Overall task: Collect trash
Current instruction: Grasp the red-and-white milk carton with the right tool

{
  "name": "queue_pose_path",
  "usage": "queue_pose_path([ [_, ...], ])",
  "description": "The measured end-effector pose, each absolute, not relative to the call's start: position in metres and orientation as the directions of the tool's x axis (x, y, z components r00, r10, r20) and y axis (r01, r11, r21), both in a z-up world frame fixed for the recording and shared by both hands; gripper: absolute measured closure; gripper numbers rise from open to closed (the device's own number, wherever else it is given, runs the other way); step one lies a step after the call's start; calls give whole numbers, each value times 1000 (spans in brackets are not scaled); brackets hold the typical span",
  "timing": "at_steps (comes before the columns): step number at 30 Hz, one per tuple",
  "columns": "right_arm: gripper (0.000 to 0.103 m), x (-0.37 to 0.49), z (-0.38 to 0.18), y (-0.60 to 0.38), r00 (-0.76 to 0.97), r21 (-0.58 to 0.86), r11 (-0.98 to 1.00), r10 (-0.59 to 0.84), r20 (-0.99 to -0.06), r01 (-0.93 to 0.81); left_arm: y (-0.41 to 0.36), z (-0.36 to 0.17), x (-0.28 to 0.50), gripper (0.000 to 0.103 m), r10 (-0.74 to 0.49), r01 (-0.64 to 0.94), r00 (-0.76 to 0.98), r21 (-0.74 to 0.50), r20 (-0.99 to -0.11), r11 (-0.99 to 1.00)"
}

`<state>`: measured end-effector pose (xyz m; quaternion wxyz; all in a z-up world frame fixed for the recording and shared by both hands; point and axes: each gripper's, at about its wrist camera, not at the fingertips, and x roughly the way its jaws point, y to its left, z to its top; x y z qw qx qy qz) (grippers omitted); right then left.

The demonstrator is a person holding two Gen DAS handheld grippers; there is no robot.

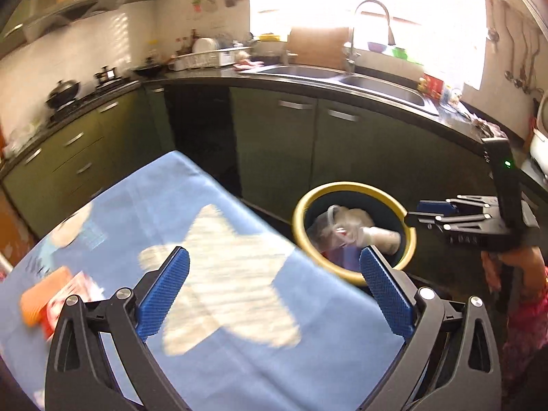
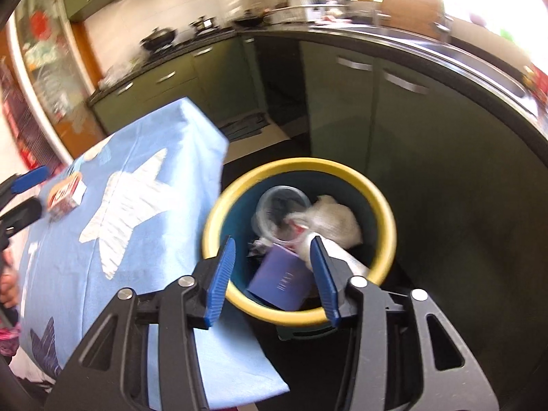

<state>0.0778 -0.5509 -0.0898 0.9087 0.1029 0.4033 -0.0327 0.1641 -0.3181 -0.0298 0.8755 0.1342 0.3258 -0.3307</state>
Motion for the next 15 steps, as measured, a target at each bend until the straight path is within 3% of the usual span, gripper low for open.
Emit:
queue_pose_path([
  [5,58,122,-82,-499,648,109,993,111,-754,-44,-234,-33,157,5,-417,586,590,12,-691,810],
  [8,52,155,-74,-451,619,67,973,192,-761,-219,-183,-39,150,5,-337,518,643,66,-688,853],
  [10,47,179,-70,-414,586,38,932,257,-769,-359,-154,-42,148,5,-293,481,665,94,-687,872],
  [15,47,237,-70,-316,457,-16,751,386,-801,-660,-86,-54,144,5,-226,376,676,64,-702,924],
])
